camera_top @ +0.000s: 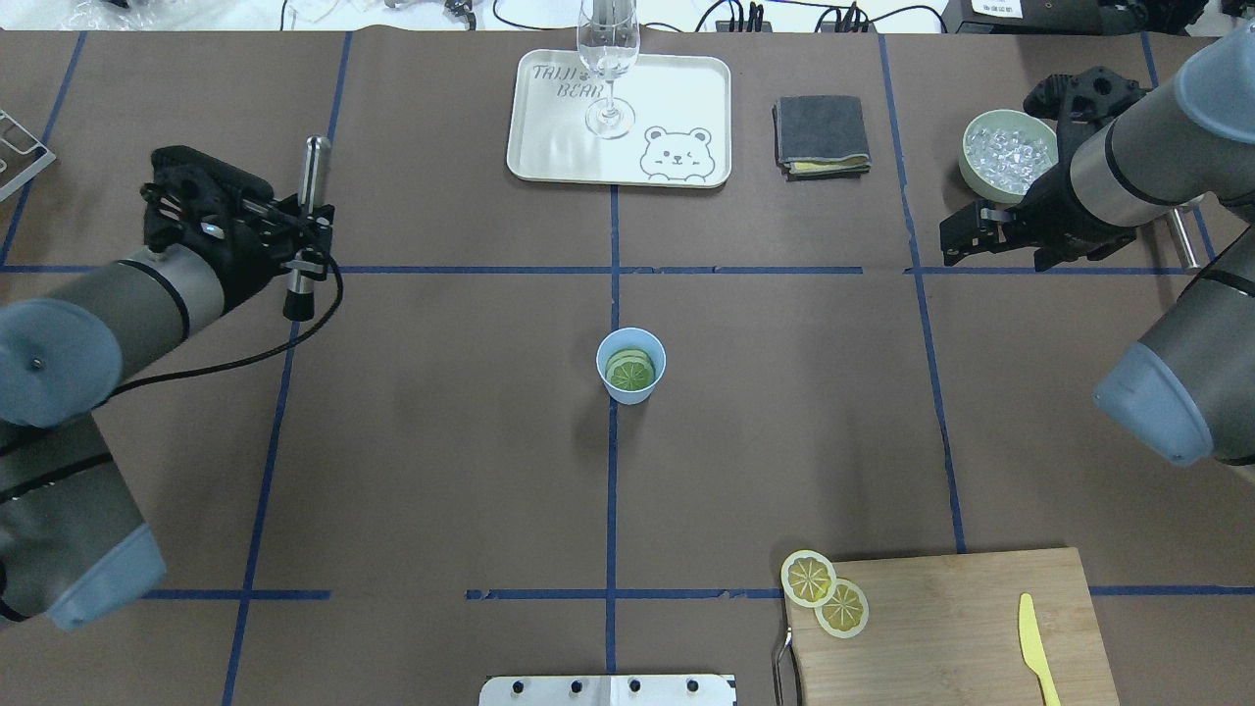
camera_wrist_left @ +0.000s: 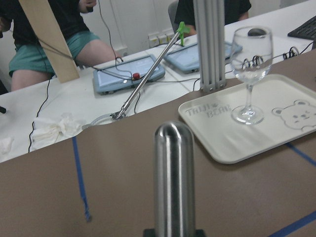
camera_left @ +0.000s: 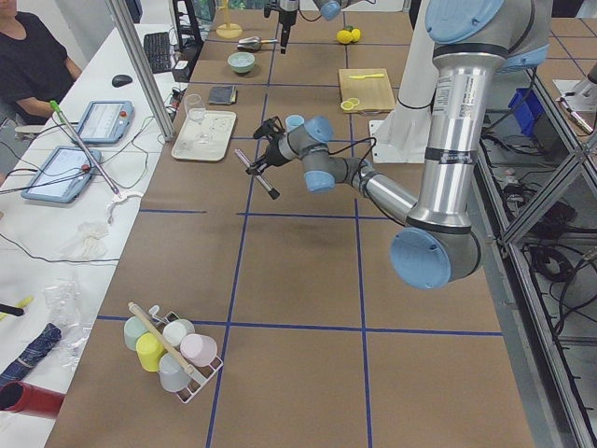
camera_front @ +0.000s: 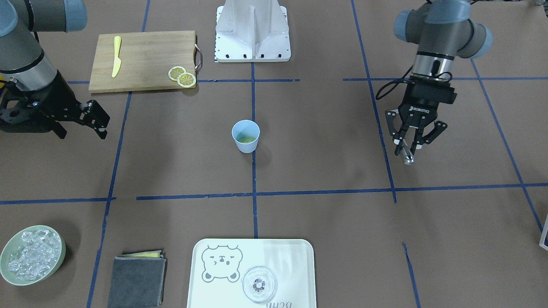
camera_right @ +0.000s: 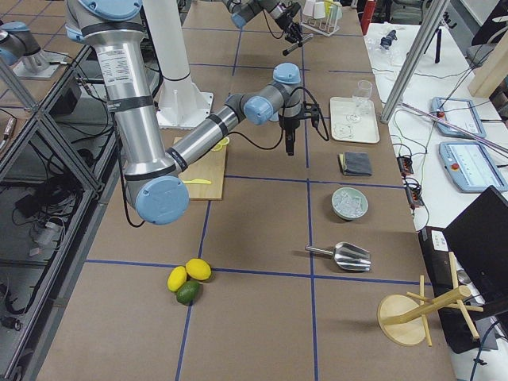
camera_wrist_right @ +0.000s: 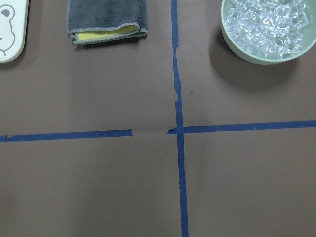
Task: Squeeze lemon into cup
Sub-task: 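Lift the steel rod out of the cup and carry it back with the left gripper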
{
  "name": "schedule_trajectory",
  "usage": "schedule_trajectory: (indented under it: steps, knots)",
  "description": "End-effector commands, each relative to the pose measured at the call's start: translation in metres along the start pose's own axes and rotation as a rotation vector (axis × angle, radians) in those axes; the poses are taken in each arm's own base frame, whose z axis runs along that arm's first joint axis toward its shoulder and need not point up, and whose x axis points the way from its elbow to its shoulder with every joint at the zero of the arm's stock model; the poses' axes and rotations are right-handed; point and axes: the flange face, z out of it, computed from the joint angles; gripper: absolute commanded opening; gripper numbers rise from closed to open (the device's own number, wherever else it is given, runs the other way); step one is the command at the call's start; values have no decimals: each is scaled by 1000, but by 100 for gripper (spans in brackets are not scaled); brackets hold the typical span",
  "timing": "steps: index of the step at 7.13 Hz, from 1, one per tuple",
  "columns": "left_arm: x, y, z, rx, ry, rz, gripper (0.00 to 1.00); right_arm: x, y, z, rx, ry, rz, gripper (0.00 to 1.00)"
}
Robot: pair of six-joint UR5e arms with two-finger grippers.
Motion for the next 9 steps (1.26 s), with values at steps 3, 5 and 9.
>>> schedule_trajectory:
  steps: [3, 5, 9]
  knots:
    - [-75, 64, 15, -565, 31, -309, 0, 18, 1, 3, -6, 19, -25, 100]
    - [-73, 61, 57, -650, -28, -438, 0, 17, 1, 2, -6, 15, -26, 100]
    - [-73, 57, 84, -661, -38, -424, 0, 17, 1, 1, -5, 14, -27, 100]
